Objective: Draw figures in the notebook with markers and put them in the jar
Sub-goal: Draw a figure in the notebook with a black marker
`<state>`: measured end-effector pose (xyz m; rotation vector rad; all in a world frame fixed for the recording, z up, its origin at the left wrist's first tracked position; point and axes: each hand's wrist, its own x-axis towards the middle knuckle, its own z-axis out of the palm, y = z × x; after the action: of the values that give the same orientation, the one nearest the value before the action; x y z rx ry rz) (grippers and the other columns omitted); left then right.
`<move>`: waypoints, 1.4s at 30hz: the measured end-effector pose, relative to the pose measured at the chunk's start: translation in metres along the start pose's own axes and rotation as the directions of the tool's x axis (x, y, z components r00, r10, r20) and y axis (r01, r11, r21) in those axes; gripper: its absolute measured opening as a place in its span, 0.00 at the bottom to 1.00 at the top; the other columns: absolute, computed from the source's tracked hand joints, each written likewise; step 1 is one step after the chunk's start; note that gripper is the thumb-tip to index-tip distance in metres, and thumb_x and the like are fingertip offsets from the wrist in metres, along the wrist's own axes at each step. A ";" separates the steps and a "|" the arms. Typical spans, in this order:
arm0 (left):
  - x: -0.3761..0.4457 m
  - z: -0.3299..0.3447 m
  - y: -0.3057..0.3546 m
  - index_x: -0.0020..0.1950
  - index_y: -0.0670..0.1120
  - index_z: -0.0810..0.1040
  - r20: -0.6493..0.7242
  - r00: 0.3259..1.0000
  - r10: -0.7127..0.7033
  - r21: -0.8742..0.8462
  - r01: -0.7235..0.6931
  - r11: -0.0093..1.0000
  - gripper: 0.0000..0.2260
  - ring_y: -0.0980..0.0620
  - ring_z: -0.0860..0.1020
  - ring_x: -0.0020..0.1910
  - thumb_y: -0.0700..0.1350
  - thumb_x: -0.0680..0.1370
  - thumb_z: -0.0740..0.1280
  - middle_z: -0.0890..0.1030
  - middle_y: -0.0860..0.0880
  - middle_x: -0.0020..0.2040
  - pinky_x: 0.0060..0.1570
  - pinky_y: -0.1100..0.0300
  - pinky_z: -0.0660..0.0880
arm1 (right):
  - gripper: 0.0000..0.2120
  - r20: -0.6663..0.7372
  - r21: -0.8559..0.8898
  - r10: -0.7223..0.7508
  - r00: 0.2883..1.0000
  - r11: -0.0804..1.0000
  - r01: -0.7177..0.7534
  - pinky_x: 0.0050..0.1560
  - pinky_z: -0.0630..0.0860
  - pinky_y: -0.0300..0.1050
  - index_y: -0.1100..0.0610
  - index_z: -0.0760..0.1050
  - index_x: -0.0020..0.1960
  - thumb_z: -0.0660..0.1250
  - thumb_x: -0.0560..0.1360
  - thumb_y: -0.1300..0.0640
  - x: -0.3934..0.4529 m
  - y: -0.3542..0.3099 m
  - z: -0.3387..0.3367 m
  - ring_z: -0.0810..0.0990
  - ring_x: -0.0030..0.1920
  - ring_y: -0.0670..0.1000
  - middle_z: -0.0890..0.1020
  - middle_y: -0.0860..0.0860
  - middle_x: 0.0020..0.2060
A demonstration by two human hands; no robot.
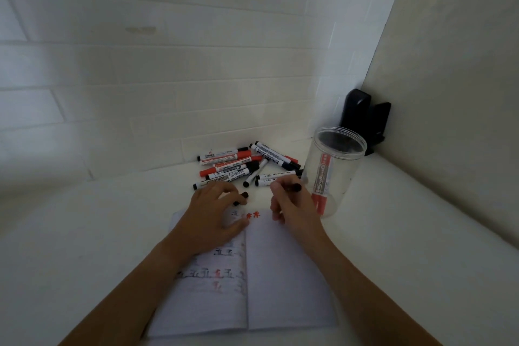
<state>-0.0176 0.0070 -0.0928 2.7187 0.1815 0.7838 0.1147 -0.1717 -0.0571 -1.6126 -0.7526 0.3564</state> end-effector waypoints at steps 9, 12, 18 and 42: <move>-0.005 -0.010 0.008 0.64 0.65 0.75 0.272 0.944 0.185 -0.167 -0.143 0.976 0.13 0.65 0.60 0.74 0.59 0.79 0.65 0.68 0.61 0.72 0.71 0.60 0.58 | 0.06 -0.053 -0.092 0.003 0.999 0.996 -0.007 0.32 0.74 0.41 0.53 0.77 0.51 0.63 0.82 0.63 -0.003 0.014 -0.002 0.78 0.29 0.49 0.82 0.53 0.34; -0.006 -0.014 0.009 0.70 0.66 0.70 0.350 0.922 0.163 -0.157 -0.114 0.981 0.18 0.68 0.56 0.74 0.61 0.80 0.62 0.64 0.64 0.75 0.71 0.68 0.51 | 0.03 -0.058 -0.097 -0.009 0.998 0.995 0.004 0.28 0.73 0.40 0.55 0.76 0.49 0.68 0.80 0.62 -0.002 0.011 -0.005 0.79 0.28 0.51 0.83 0.55 0.35; -0.003 -0.006 0.012 0.77 0.58 0.65 0.244 0.970 -0.001 -0.080 0.021 0.997 0.31 0.66 0.59 0.73 0.69 0.77 0.60 0.65 0.58 0.76 0.72 0.65 0.57 | 0.05 -0.065 -0.110 0.024 0.998 0.993 -0.031 0.22 0.71 0.41 0.56 0.74 0.47 0.70 0.80 0.59 -0.003 0.017 -0.001 0.77 0.23 0.53 0.82 0.57 0.31; 0.001 0.001 0.012 0.81 0.61 0.43 0.503 0.848 -0.167 0.086 0.143 0.986 0.47 0.62 0.37 0.77 0.81 0.68 0.52 0.40 0.61 0.80 0.78 0.56 0.40 | 0.05 -0.005 -0.071 0.077 0.997 0.994 -0.077 0.25 0.76 0.47 0.59 0.74 0.47 0.68 0.80 0.63 -0.002 0.024 -0.006 0.77 0.25 0.58 0.80 0.60 0.28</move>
<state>-0.0158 -0.0045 -0.0887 2.7969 0.2942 -0.0031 0.1233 -0.1780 -0.0795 -1.7126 -0.7099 0.3873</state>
